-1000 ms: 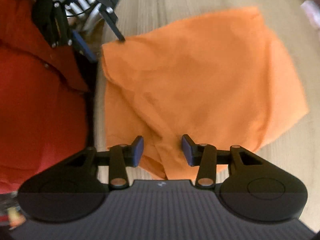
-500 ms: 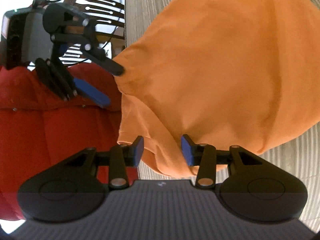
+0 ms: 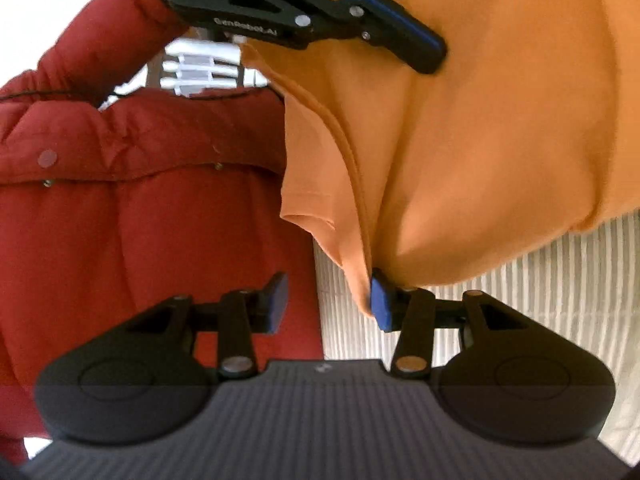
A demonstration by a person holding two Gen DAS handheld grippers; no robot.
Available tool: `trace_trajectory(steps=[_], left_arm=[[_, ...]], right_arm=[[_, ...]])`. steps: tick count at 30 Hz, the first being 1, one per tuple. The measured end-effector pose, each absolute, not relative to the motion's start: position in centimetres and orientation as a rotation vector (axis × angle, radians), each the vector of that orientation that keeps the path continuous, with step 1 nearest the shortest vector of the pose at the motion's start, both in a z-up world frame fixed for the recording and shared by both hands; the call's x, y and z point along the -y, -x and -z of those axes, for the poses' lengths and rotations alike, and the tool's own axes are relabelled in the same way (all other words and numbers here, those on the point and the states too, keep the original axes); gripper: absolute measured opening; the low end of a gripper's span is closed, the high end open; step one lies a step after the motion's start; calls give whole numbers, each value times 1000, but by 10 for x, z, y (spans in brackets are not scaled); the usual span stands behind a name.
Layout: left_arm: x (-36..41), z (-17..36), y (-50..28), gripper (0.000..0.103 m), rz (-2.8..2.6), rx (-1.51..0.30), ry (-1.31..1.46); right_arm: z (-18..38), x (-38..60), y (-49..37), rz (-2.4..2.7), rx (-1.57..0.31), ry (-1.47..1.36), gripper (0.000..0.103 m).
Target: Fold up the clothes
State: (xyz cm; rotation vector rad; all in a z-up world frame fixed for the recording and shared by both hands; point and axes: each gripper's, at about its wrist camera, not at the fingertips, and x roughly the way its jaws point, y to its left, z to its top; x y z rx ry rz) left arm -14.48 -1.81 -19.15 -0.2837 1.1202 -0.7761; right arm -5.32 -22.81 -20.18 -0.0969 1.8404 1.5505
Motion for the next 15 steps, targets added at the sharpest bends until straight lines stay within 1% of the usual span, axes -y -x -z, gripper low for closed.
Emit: trace_trajectory(steps=[3,6,9,12,15], left_arm=[[20,191,154,3,752,-1108,282],[27,186,167,3,721,-1079,222],[36,182,178,3,702,-1043,136],[39,180,156,3,691,-1059,159],[34,185,146,3,686,-1074,197]], right_arm=[[202,241,68,-1531,-1770,53,46],[186,251,102,-1492,-1618,87,47],[165,260,122,-1413,-1414,170,47],[157,267,156,-1299,-1244,235,47],[154,265,188,-1187,-1119,312,47]])
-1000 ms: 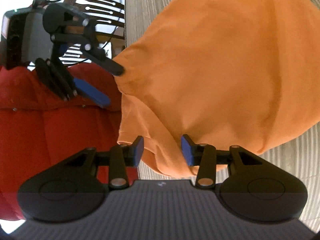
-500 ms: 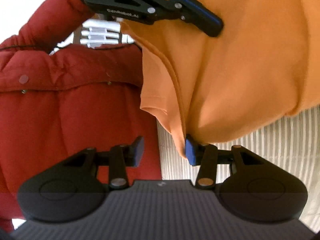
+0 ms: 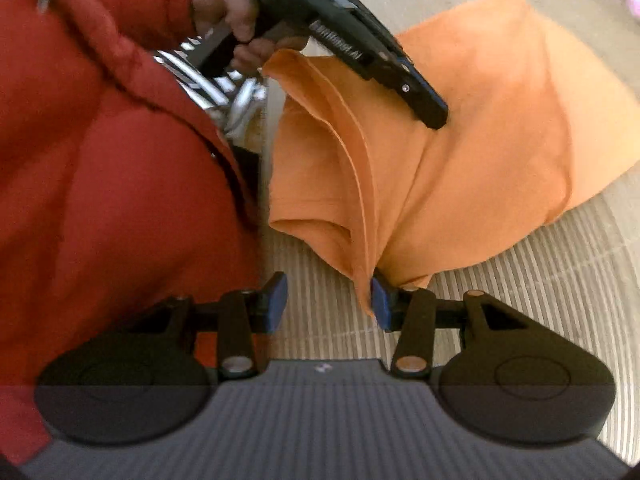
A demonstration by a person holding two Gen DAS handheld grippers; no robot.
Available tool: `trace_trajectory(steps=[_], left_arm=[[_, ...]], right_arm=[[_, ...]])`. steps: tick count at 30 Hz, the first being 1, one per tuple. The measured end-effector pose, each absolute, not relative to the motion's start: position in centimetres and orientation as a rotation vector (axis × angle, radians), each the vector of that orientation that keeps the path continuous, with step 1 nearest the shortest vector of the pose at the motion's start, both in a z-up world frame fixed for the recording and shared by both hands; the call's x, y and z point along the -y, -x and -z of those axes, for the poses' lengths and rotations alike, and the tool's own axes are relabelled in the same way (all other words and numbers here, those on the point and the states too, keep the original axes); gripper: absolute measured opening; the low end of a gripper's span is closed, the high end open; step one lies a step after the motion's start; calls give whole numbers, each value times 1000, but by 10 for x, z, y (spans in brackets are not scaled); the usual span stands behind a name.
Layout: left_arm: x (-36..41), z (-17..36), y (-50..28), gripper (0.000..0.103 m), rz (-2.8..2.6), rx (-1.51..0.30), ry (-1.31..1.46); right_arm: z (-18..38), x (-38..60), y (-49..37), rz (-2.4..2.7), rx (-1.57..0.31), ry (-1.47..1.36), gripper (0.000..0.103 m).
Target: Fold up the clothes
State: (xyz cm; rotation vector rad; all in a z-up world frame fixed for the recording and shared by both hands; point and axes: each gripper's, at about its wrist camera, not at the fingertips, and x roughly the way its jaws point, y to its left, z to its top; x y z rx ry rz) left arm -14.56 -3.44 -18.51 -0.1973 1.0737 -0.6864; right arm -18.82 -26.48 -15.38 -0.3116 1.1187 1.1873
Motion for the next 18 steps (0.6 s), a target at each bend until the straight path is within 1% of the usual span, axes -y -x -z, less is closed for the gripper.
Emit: trace_trajectory(steps=[4,6,8,12,14,15,16,17,18], left_arm=[[39,180,152,3,687,-1051,127],[43,177,155,3,683,-1039,88],[45,175,156,3,675,-1035,80],[55,165,162,3,663,-1019,9],[65,148,168,7,739,-958,-47],[72,135,172,11,830,-894,-89],[79,122,175,21,922,-832,-162],[91,109,179,41,1018,-763,-286],[104,99,181,54,1103,-689,-441]], right_arm=[[150,255,223,-1043,-991,359,47],[148,250,244,-946,-887,406,47],[150,246,263,-872,-831,391,47],[156,247,272,-795,-837,274,47],[157,245,275,-784,-839,249,47],[161,239,279,-780,-847,222,47],[166,233,282,-775,-855,192,47],[168,236,282,-762,-865,125,47],[170,239,282,-749,-874,56,47]])
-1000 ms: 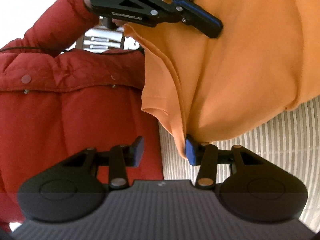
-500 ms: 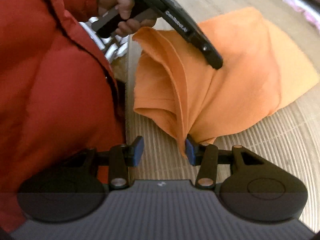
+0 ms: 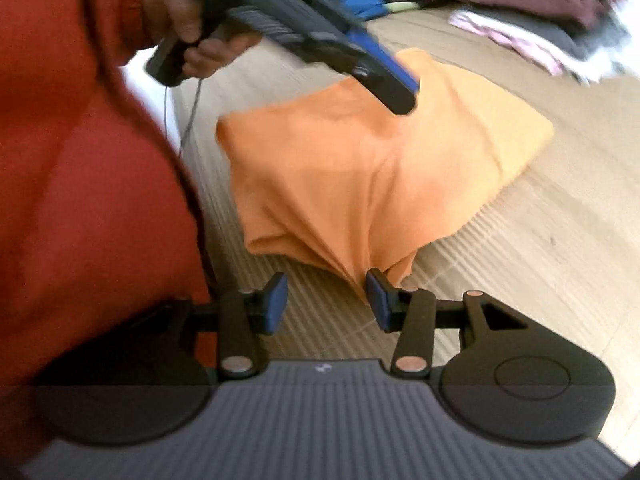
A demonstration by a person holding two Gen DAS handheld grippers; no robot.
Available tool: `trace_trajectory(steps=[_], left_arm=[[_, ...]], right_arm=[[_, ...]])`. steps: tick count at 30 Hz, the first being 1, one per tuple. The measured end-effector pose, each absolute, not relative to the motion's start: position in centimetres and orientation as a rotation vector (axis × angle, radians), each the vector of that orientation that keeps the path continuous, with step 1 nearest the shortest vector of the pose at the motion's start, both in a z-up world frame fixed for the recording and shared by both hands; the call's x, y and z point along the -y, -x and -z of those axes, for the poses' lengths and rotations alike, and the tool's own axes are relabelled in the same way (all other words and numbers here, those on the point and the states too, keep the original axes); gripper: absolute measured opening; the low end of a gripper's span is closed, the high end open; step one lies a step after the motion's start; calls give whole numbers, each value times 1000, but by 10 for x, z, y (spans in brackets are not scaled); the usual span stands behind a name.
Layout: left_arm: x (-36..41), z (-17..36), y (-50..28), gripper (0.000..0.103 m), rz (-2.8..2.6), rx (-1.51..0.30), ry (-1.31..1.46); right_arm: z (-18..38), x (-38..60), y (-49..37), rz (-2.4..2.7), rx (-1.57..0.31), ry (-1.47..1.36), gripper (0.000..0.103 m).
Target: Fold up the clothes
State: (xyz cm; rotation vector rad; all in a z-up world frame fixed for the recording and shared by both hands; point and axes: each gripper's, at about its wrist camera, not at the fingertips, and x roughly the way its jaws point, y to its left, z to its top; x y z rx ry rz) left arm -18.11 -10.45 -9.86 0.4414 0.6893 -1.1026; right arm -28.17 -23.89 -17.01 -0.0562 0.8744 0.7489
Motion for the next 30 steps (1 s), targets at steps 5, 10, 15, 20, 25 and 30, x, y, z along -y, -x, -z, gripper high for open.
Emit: trace_trajectory(steps=[5,10,15,20,25,30], left_arm=[[173,92,178,88,1502,-512,-1116],[213,124,196,87,1849,-312,-1722],[207,158,201,66,2054,-132,-2085],[181,150,197,20,2094,-17,-2058],[149,135,194,8,2021,89,-1948],[122,121,200,8,1921,163,-1863]], right_arm=[[184,278,281,-605,-891,-352,47],[196,294,287,-428,-847,-567,47],[196,290,316,-328,-788,-762,46],[202,284,326,-161,-786,-895,5],[208,279,325,-95,-814,-906,4],[210,274,316,-68,-842,-893,3]])
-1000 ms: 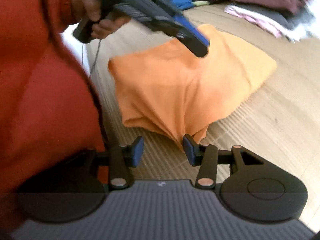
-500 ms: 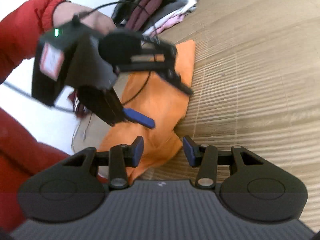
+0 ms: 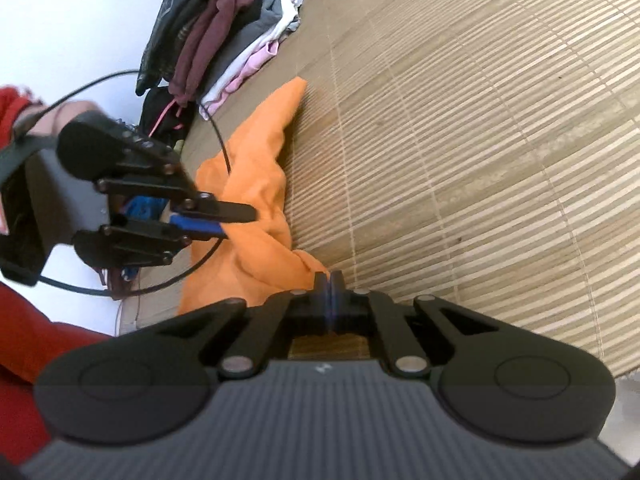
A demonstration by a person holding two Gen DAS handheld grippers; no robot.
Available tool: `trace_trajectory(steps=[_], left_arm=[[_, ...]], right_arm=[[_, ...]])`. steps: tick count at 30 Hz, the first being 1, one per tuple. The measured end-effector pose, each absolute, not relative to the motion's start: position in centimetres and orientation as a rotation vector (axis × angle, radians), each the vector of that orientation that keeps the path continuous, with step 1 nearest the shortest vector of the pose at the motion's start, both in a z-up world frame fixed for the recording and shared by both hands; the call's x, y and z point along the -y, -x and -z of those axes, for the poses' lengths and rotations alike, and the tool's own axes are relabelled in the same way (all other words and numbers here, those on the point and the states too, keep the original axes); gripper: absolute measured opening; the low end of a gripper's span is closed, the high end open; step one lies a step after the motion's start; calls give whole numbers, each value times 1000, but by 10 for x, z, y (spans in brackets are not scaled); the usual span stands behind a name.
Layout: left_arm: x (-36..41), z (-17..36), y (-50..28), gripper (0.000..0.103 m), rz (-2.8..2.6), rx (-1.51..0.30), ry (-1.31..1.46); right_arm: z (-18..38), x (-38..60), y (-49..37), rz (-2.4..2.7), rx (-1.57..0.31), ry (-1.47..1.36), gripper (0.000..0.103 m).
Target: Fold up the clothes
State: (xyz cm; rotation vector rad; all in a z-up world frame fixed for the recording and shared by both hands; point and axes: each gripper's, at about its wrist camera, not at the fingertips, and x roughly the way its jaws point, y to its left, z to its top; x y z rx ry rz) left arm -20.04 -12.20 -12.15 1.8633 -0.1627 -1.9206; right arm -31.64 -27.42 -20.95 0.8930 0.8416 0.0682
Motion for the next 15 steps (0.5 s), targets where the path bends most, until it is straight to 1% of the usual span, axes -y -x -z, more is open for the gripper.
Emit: trace_trajectory(steps=[4,5,8,11,12,14,15], left_arm=[[109,106,206,7,1867,225,-1814],[107,102,207,5,1856,236,-1803],[104,96,203,4,1809,267,-1806],[102,94,200,4,1795,236,-1798],[100,96,201,4,1793,242,-1798],[97,97,203,4,1792,258,-1797],[97,96,201,4,1790,262,-1793]], right_arm=[[212,273,317,-52,-877,-914,3],[214,272,318,-48,-889,-934,3],[225,274,322,-19,-933,-996,3],[238,281,332,-6,-925,-1089,3],[236,283,335,-7,-895,-1090,6],[222,288,339,-19,-811,-1016,8],[214,289,338,-30,-774,-969,17]])
